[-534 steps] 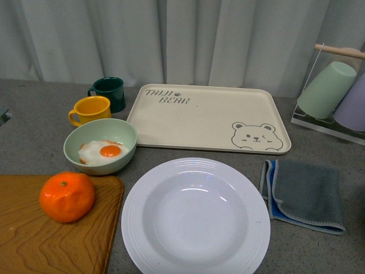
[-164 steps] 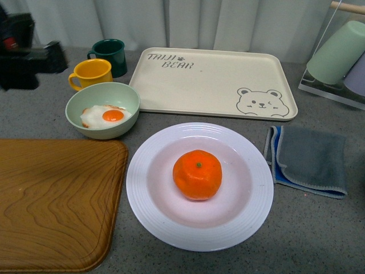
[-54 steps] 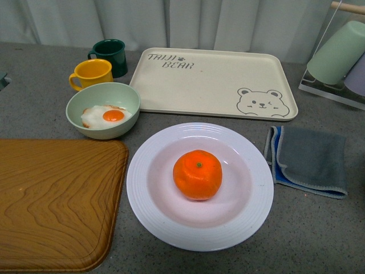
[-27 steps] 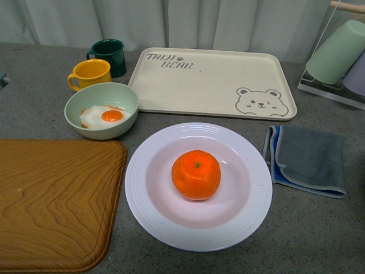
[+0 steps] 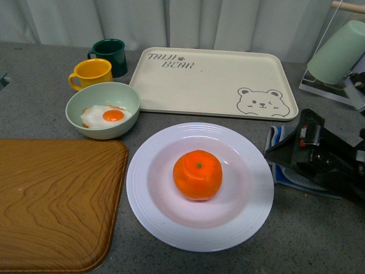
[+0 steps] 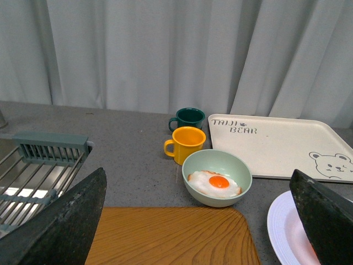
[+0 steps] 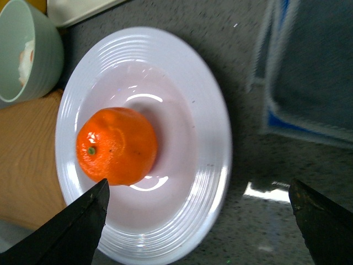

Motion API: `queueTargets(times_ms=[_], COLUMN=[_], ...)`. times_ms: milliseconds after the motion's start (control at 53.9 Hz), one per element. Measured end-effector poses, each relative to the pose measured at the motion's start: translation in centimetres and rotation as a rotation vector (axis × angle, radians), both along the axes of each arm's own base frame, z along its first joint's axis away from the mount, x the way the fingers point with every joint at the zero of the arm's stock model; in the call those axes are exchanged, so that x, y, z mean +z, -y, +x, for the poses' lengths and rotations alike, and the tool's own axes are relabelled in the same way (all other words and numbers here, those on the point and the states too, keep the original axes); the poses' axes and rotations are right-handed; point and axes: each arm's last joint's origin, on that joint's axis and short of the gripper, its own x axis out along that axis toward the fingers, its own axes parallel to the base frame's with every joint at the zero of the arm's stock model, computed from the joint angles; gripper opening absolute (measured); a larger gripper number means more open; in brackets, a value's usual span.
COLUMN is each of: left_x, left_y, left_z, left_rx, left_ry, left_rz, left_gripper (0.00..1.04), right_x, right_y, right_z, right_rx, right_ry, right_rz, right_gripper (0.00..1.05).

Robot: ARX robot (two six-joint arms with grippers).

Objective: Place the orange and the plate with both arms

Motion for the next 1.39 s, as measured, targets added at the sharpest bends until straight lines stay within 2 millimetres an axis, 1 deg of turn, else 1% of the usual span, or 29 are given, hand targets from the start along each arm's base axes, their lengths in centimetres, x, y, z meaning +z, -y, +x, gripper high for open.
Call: queueTargets(times_ms=[93,148,241,445,538,742,817,872,928,1002,1039,1076,1095,1188,1206,1243,1299,1392], left_x=[0.0,0.0,0.0,0.0,0.0,0.0,0.0,0.0,0.0,0.0,0.0,0.0,0.0,0.0,0.0,0.0,0.0,0.0], left_y=[0.0,0.0,0.0,0.0,0.0,0.0,0.0,0.0,0.0,0.0,0.0,0.0,0.0,0.0,0.0,0.0,0.0,0.0], left_z=[0.0,0.0,0.0,0.0,0.0,0.0,0.0,0.0,0.0,0.0,0.0,0.0,0.0,0.0,0.0,0.0,0.0,0.0], left_rx=[0.000,0.000,0.000,0.000,0.000,0.000,0.000,0.000,0.000,0.000,0.000,0.000,0.000,0.000,0.000,0.000,0.000,0.000], left_ry=[0.000,0.000,0.000,0.000,0.000,0.000,0.000,0.000,0.000,0.000,0.000,0.000,0.000,0.000,0.000,0.000,0.000,0.000], left_rz=[0.000,0.000,0.000,0.000,0.000,0.000,0.000,0.000,0.000,0.000,0.000,0.000,0.000,0.000,0.000,0.000,0.000,0.000], left_gripper=[0.98,0.98,0.98,0.98,0.98,0.98,0.98,0.98,0.98,0.98,0.98,0.98,0.98,0.98,0.98,0.98,0.98,0.98], right_x=[-0.9,-1.7,-2.4,-3.2,-3.6,-4.9,-5.0,-5.2,-5.4,-5.6,-5.8,-5.8,-5.8,-6.0,-6.0,-6.0,-6.0,-5.7], right_y=[-0.3,-0.7,-1.2,-2.4,-2.9,-3.1,-3.1,-3.1,-3.1,-3.0,-3.0,-3.0,-3.0,-2.9,-2.9,-2.9,-3.0,-2.9], right_z=[1.0,1.9,2.8,4.0,4.6,5.0,5.3,5.3,5.4,5.3,5.4,5.4,5.4,5.2,5.2,5.1,5.0,5.2], right_rx=[0.014,0.022,0.034,0.045,0.023,-0.049,-0.073,-0.097,-0.112,-0.126,-0.132,-0.137,-0.138,-0.129,-0.127,-0.115,-0.106,-0.094], right_ry=[-0.047,-0.084,-0.121,-0.164,-0.196,-0.277,-0.300,-0.321,-0.347,-0.367,-0.379,-0.385,-0.386,-0.406,-0.407,-0.414,-0.421,-0.413], right_rz=[0.044,0.076,0.086,0.130,0.137,0.146,0.147,0.135,0.114,0.102,0.092,0.085,0.084,0.080,0.081,0.088,0.088,0.102], right_gripper=[0.95,0.95,0.95,0.95,0.95,0.95,0.95,0.84,0.71,0.57,0.47,0.42,0.41,0.26,0.25,0.21,0.16,0.14])
